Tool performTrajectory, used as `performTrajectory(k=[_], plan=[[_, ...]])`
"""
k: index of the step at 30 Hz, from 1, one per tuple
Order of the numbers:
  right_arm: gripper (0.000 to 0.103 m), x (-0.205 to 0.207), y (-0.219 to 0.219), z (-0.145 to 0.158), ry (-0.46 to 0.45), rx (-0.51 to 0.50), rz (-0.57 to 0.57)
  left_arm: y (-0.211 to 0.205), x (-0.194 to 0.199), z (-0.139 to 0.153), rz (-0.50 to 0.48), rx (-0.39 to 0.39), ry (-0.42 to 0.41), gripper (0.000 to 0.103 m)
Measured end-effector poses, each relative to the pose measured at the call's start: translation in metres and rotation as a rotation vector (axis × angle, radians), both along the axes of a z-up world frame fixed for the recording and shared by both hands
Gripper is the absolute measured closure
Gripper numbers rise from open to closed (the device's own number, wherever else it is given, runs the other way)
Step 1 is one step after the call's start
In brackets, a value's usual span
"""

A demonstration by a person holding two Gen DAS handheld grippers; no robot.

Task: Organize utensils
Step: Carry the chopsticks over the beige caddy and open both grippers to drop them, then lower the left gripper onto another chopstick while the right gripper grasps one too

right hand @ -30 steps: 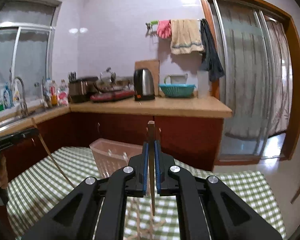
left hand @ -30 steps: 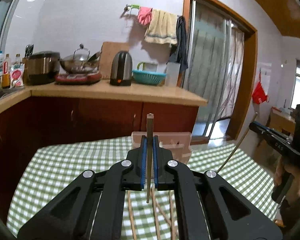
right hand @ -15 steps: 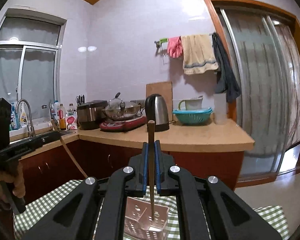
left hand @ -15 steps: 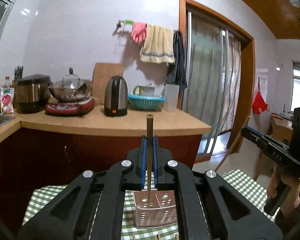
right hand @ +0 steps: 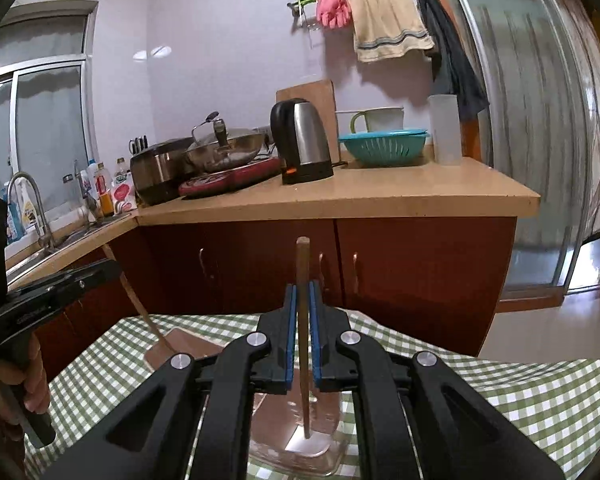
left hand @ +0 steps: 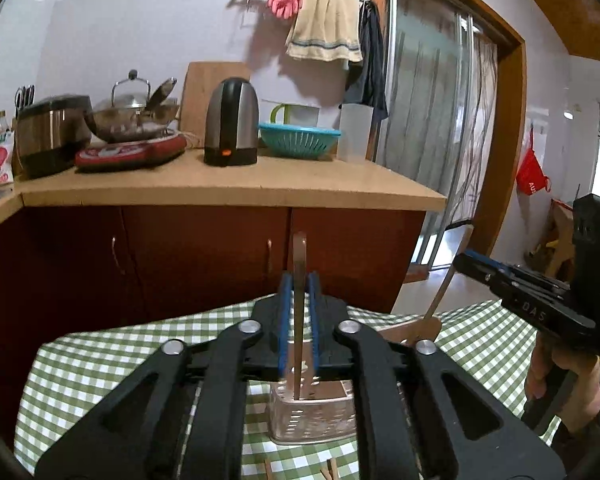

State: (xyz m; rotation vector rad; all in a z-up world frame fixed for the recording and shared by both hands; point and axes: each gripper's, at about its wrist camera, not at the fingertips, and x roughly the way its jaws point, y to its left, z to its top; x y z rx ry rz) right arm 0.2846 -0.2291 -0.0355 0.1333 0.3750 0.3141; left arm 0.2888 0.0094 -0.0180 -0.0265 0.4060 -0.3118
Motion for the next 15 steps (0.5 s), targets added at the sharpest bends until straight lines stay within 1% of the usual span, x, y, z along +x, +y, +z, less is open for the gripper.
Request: performTrajectory(k=[1,2,3,4,5,6,7,9,10,11,12,15], plan=[[0.096,0.0,-0.002,0.001,0.002,0.002,-0.002,0.001,0.0,-0.002,0.005,-0.003,0.003,0.076],[0.09,0.0,-0.003,0.001,0.005,0.001,-0.008,0.002,0.0,-0.003,0.009,-0.009,0.002,0.064],[0.076,0.0,-0.003,0.002,0.003,0.001,-0.015,0.004,-0.001,-0.004,0.01,-0.017,0.004,0.06],[0.068,-0.001,-0.006,0.003,-0.004,0.002,-0.024,0.005,-0.003,-0.004,0.01,-0.02,0.005,0.059],[0.057,-0.004,-0.008,0.004,-0.017,0.002,-0.035,0.005,-0.003,-0.004,0.012,-0.021,0.006,0.055],[0.054,-0.008,-0.01,0.005,-0.026,0.0,-0.043,0.007,-0.006,-0.004,0.016,-0.023,0.002,0.05],[0.053,-0.011,-0.011,0.005,-0.031,-0.004,-0.048,0.008,-0.008,-0.004,0.021,-0.024,-0.001,0.047],[0.046,-0.019,-0.015,0.008,-0.045,-0.007,-0.056,0.008,-0.011,-0.004,0.023,-0.029,0.001,0.046],[0.045,-0.024,-0.017,0.009,-0.052,-0.011,-0.063,0.009,-0.014,-0.004,0.029,-0.03,0.003,0.044],[0.042,-0.028,-0.019,0.01,-0.056,-0.015,-0.069,0.01,-0.018,-0.004,0.035,-0.033,0.0,0.04],[0.041,-0.032,-0.021,0.011,-0.061,-0.018,-0.074,0.011,-0.021,-0.003,0.041,-0.034,-0.004,0.036],[0.039,-0.054,-0.03,0.017,-0.085,-0.014,-0.092,0.015,-0.033,0.001,0.064,-0.039,-0.027,0.031]])
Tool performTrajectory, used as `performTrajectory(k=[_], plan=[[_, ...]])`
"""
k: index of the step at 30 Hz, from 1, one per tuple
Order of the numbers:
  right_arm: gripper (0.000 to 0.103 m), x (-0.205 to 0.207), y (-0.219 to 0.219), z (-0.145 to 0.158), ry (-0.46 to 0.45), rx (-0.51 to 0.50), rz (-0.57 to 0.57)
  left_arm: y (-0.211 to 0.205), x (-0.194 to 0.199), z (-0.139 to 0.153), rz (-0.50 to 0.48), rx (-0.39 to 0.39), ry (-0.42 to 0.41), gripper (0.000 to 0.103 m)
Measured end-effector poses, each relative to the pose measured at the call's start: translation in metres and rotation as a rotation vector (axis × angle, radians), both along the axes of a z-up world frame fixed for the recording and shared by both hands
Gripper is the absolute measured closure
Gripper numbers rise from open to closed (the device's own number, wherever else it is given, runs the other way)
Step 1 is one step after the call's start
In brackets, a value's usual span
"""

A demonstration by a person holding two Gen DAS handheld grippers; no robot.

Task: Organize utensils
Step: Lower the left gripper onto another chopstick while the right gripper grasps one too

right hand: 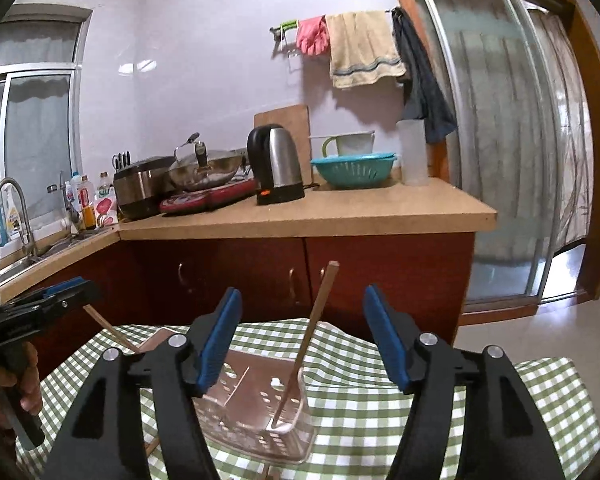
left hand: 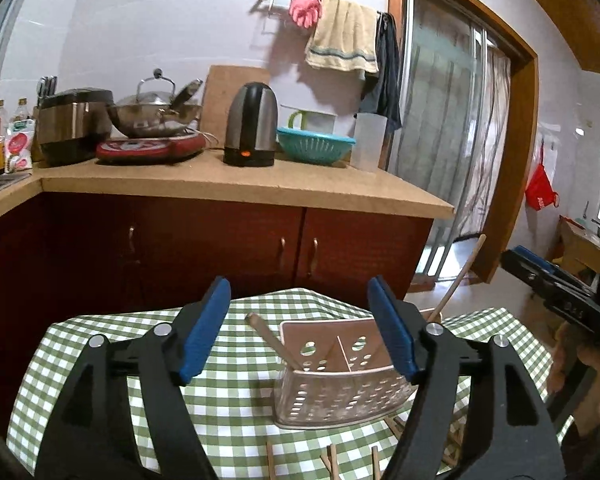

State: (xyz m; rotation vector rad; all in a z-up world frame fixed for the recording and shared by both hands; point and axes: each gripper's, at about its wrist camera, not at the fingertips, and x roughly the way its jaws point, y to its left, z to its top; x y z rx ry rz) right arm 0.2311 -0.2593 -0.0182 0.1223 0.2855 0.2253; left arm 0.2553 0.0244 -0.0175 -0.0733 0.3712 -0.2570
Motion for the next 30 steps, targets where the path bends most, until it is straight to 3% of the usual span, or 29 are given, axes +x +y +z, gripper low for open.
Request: performTrajectory(k=[5,12,23,30], plan=[[0.039,-0.043,-0.008,-0.006,-0.018,-0.028,-0.017,0.008,-0.032,0.002,0.033,-0.016,-0.026,0.029],[0.041,-0.103,-0.013,-0.053,0.042,-0.078,-0.031,0.02,-0.088,-0.024,0.102,-0.029,-0.012,0.029],[0.068,-0.167,-0.015,-0.155,0.227,-0.158,-0.02,0.025,-0.154,-0.1,0.176,-0.011,0.109,0.029],[0.076,-0.184,-0.026,-0.185,0.292,-0.133,-0.017,0.028,-0.183,-0.134,0.198,0.009,0.18,0.03]])
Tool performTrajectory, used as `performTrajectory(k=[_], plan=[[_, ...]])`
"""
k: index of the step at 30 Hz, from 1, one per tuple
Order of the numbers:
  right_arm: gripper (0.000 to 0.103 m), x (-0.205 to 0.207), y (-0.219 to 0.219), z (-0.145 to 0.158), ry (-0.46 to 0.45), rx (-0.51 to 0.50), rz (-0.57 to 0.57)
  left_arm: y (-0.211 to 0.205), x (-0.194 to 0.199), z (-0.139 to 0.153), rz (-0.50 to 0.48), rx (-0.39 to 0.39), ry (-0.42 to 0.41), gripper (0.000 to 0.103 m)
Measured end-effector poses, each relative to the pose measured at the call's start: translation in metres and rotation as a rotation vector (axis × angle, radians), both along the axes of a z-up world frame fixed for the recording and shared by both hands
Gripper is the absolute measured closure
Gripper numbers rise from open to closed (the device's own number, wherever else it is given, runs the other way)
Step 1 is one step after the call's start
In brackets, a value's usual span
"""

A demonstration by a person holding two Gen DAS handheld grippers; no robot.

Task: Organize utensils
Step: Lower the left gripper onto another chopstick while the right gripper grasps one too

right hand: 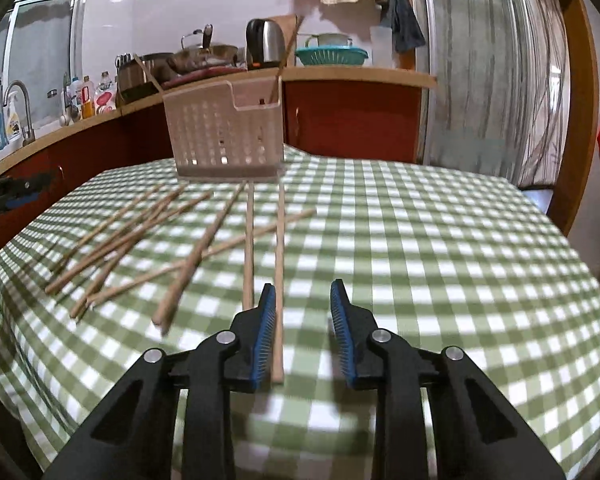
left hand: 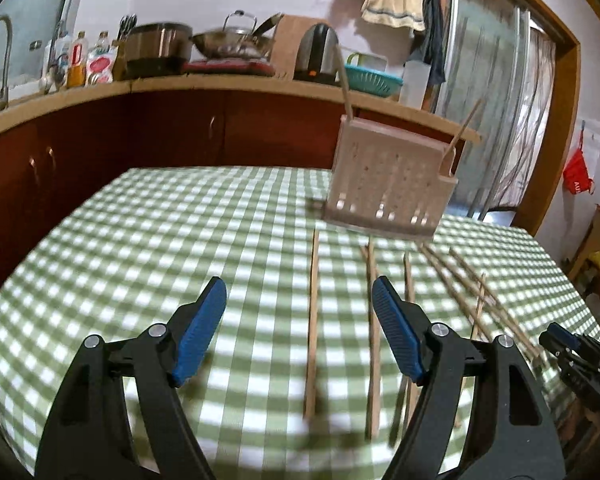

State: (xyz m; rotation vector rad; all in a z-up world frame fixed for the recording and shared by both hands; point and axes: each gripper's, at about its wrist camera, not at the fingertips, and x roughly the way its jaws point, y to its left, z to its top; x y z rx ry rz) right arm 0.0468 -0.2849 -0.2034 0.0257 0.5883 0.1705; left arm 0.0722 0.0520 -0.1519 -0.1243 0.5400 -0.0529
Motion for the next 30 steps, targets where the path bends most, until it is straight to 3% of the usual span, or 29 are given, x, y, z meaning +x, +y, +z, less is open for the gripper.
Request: performTrajectory(k=[11,18,25,30], plan=[[0.077,-0.004,0.006,-0.013,0.018,-0.005,0.027,-0.003,-0.017,-0.016,0.005,0.016,0.033,0.03],[0.092,-0.007,0.008,-0.013,0.008,-0.008,0.025,-0.009,-0.02,-0.026,-0.008,0.014,0.055,0.032],[0.095,-0.006,0.009,-0.012,0.003,-0.013,0.023,-0.015,-0.016,-0.043,-0.012,0.038,0.105,0.05],[0.096,-0.006,0.008,-0.012,0.0,-0.011,0.022,-0.018,-0.014,-0.055,-0.023,0.048,0.14,0.07]])
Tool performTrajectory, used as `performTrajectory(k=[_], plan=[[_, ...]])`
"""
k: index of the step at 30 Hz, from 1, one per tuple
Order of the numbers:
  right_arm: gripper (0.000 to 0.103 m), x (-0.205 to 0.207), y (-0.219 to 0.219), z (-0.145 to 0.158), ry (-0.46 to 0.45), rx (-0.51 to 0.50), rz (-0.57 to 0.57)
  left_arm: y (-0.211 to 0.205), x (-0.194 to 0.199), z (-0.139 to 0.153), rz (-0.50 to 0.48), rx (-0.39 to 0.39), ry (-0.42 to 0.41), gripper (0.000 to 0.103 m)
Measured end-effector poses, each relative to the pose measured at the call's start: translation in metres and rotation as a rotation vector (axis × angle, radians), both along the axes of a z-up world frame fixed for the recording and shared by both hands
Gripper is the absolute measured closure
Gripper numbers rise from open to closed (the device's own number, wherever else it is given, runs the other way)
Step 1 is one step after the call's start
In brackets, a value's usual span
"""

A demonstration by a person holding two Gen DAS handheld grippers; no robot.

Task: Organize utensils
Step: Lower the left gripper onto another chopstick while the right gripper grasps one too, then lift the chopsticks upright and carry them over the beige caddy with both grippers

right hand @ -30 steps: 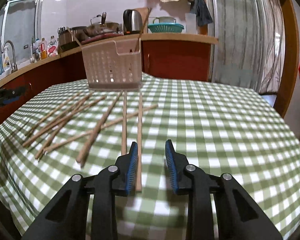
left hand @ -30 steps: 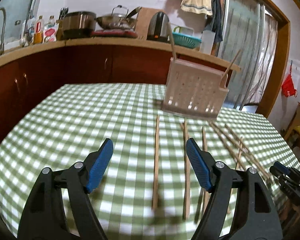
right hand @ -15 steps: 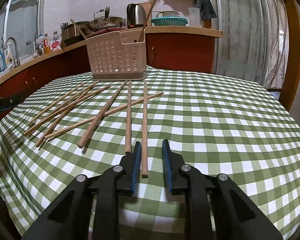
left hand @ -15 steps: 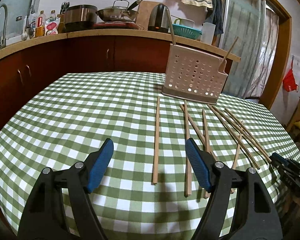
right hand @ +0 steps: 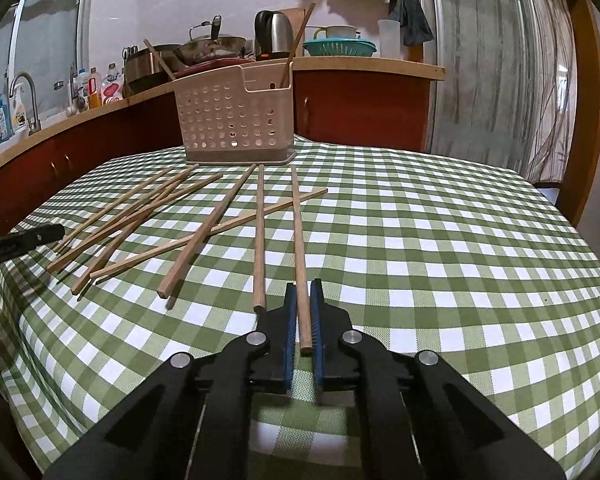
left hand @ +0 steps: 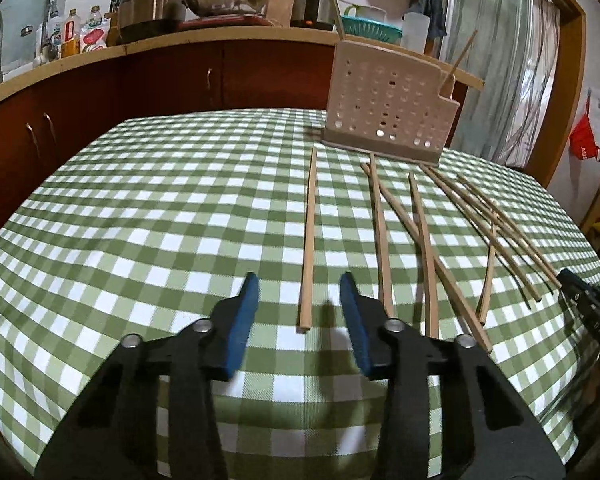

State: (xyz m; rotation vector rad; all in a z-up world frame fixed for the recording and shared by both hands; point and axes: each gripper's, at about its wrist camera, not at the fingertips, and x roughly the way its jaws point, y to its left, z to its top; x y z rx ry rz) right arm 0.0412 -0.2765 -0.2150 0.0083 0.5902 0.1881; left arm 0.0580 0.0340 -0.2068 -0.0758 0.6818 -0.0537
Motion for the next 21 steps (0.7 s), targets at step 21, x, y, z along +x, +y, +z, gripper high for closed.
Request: performTrajectory(k=[21], plan=[[0.096,-0.008,-0.004,0.039,-0.089,0.021,-0.024,-0.002,-0.016,0.034,-0.014,0.035,-0.123,0.097]])
